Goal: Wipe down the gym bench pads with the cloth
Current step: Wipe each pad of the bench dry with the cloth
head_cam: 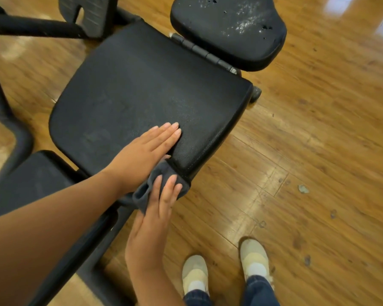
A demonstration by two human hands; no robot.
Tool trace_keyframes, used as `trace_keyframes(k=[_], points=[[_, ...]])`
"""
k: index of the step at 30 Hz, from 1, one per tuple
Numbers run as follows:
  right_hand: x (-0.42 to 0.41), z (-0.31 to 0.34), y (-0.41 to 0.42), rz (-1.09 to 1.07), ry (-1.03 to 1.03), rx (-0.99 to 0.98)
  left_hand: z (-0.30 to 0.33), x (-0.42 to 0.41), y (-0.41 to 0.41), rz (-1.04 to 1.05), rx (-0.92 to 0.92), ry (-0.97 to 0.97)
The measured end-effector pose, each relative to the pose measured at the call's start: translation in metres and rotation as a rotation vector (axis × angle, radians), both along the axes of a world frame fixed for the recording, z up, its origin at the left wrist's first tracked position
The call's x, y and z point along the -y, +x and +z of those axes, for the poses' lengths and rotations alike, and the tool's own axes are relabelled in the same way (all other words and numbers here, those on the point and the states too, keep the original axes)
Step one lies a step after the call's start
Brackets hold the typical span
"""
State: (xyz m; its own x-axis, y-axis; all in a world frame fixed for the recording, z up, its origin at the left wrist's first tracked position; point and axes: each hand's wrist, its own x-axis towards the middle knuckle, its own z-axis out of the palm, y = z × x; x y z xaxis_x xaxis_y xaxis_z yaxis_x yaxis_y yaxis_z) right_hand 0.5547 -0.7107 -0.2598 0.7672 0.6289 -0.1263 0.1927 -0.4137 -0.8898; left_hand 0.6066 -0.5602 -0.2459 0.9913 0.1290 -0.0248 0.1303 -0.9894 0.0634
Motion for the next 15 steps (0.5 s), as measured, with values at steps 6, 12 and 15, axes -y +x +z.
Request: trace_keyframes(k=[6,12,15], points=[[-0.011,0.004,0.039,-0.068,0.066,0.034,-0.001,0.004,-0.004,0.011,-0.021,-0.045],[-0.027,0.003,0.115,-0.14,0.06,0.15,-0.001,0.009,-0.001,0.075,0.025,-0.069],[-0.033,0.005,0.143,-0.172,0.069,0.193,0.001,0.009,-0.002,0.085,0.03,-0.071]])
